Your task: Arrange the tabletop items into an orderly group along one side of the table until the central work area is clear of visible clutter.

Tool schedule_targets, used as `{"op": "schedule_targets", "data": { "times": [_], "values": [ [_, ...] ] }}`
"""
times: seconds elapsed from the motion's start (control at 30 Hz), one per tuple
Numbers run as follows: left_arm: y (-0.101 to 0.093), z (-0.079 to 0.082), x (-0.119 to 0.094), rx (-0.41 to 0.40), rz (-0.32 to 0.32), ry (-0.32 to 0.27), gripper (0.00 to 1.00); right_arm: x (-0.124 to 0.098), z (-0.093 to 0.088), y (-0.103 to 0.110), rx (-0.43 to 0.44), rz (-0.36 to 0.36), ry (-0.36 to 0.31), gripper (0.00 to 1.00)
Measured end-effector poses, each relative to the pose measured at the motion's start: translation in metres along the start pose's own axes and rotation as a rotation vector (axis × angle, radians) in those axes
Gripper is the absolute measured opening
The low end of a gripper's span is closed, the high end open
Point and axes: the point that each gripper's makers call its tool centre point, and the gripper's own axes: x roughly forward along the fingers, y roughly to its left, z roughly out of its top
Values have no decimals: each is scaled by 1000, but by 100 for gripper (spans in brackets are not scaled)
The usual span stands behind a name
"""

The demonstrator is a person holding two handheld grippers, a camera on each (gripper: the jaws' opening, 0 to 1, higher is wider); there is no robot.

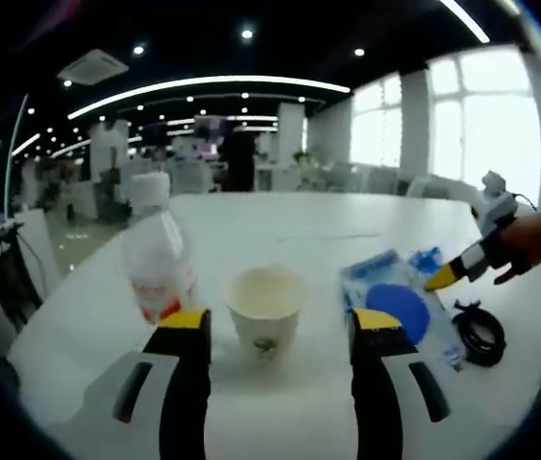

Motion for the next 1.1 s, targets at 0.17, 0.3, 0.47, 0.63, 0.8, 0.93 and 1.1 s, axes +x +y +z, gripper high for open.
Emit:
{"op": "schedule_targets", "data": {
  "times": [0.17,0.3,0.47,0.63,0.8,0.93,1.1],
  "values": [
    [-27,19,-17,3,-69,-36,54,0,-5,-1,4,-5,1,2],
    [-46,24,-28,0,-110,-35,52,-2,-6,0,-9,-10,3,6],
    [-66,35,-38,0,-150,-56,51,-13,4,0,-19,-17,-35,11],
    [-81,39,-43,1,-174,-69,50,-29,12,7,-68,-12,-69,17],
    [-94,40,-51,16,-198,-76,50,-54,23,21,-209,-8,-103,20],
    [-103,38,-58,39,-219,-68,48,-81,35,30,-373,-50,-136,21],
    [-114,40,-69,89,-242,-83,47,-112,46,31,-521,-132,-147,21]
  ]
}}
